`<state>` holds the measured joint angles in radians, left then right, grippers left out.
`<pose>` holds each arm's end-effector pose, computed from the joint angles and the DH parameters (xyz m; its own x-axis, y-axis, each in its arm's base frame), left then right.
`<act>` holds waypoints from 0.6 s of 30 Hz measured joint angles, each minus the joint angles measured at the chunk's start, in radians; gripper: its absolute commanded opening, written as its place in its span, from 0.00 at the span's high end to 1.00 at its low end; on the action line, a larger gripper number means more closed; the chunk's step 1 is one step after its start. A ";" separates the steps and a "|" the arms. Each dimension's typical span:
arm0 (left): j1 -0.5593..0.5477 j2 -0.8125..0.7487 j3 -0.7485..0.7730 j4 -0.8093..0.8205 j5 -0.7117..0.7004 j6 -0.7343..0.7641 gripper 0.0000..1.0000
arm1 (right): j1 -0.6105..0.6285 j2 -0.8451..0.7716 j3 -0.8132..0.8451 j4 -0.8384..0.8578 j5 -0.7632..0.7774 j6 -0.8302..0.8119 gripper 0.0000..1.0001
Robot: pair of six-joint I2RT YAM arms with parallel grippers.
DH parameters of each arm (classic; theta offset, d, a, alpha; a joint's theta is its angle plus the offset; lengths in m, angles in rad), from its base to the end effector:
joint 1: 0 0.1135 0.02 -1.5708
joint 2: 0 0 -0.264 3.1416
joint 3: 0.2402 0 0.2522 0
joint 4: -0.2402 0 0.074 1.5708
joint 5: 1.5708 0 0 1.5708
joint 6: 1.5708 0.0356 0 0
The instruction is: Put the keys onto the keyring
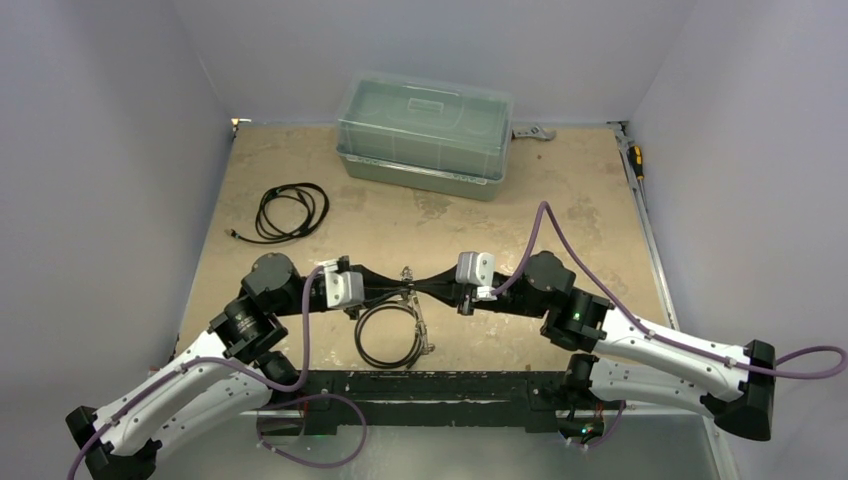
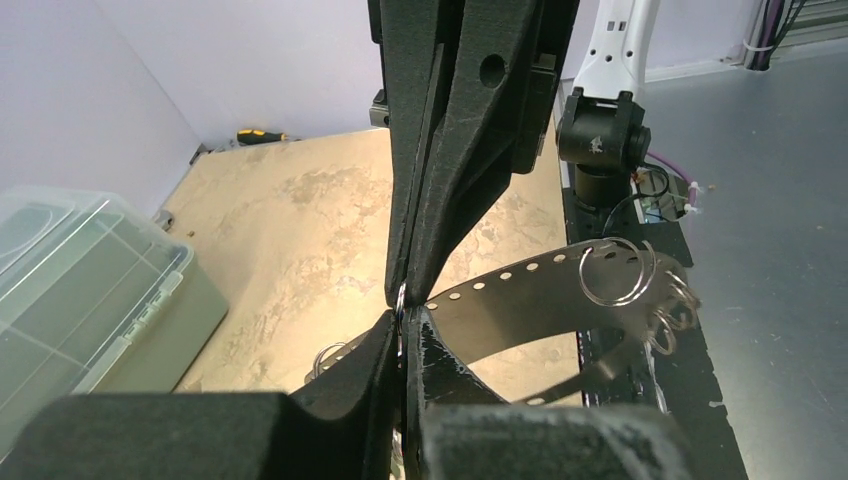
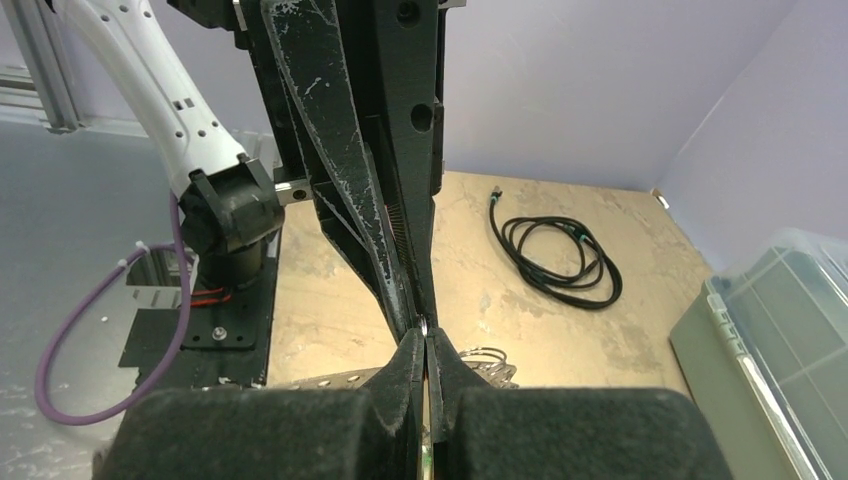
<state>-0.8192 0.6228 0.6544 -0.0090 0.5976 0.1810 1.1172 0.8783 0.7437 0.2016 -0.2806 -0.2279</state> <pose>0.0891 -0.1247 0.3375 0.1931 0.0114 -0.9811 0.9691 0.1540 0.1925 0.0833 0.1933 0.3505 0.2511 0.0196 -0.9678 -0.9527 0.1818 -0.2435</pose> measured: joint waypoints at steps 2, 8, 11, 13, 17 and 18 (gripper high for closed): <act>0.000 0.006 0.000 0.007 0.008 -0.006 1.00 | -0.002 -0.002 0.000 -0.001 0.000 -0.001 1.00; 0.001 0.005 0.000 -0.011 0.012 0.001 1.00 | -0.003 -0.004 -0.010 0.001 -0.003 -0.001 1.00; -0.001 0.002 0.012 -0.058 0.008 0.029 1.00 | 0.000 -0.002 -0.015 0.001 -0.007 -0.001 1.00; -0.002 0.002 0.038 -0.104 0.005 0.053 1.00 | 0.002 0.000 -0.015 0.003 -0.010 0.000 1.00; -0.007 0.010 0.097 -0.193 0.001 0.105 1.00 | 0.004 0.003 -0.015 0.020 -0.018 0.000 1.00; -0.008 0.013 0.113 -0.217 0.000 0.119 1.00 | 0.004 0.006 -0.015 0.028 -0.021 0.000 1.00</act>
<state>-0.8272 0.6361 0.7673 -0.2260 0.5976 0.3000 1.1210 0.8841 0.7284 0.2295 -0.3016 -0.2283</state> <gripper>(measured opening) 0.009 0.005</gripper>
